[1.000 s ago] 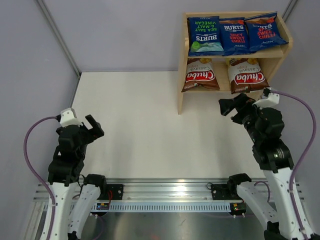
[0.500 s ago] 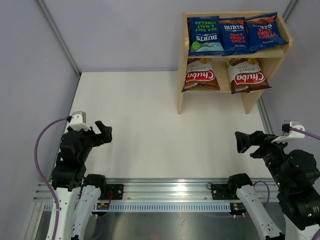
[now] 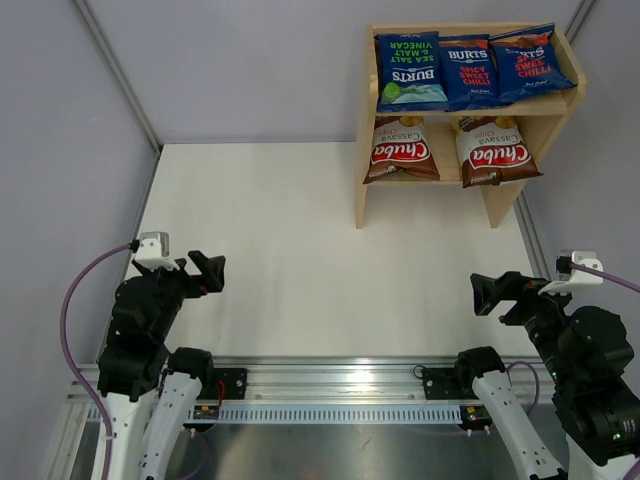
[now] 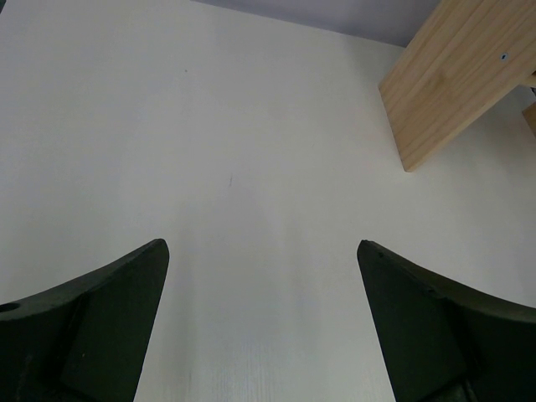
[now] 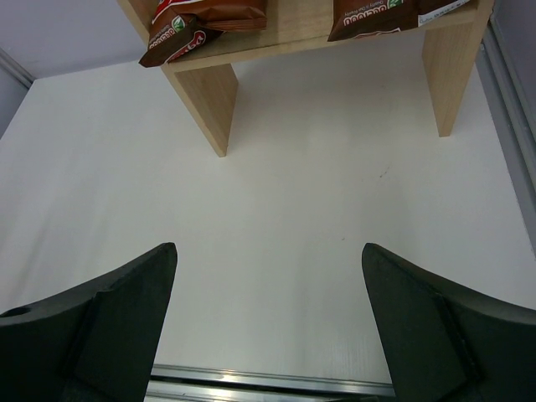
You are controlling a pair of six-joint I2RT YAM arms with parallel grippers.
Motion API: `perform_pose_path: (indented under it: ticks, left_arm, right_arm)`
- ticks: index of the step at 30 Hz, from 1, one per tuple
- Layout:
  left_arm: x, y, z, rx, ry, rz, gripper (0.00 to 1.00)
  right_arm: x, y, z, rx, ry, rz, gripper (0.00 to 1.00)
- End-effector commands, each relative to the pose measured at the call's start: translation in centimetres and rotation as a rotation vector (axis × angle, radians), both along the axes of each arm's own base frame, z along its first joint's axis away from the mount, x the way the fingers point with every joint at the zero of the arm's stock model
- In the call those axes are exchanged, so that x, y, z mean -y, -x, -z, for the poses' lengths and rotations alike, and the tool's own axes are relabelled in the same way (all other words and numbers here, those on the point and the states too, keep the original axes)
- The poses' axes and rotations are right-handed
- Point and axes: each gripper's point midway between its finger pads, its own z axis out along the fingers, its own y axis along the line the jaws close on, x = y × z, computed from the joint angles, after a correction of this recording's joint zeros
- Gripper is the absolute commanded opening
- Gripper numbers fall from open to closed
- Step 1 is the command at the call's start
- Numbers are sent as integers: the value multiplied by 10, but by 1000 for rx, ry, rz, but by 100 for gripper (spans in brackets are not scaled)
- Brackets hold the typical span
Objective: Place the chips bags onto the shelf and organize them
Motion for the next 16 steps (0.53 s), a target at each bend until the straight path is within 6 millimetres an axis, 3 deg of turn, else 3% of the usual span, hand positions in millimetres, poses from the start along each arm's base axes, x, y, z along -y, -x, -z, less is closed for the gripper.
perform_pose_path:
  ticks: [1, 16]
  left_arm:
    - [-4, -2, -12, 49, -8, -22, 99]
    - [-9, -3, -11, 43, -10, -50, 99]
  right_arm:
    - [1, -2, -8, 41, 18, -2, 99]
    - [1, -8, -7, 37, 20, 5, 99]
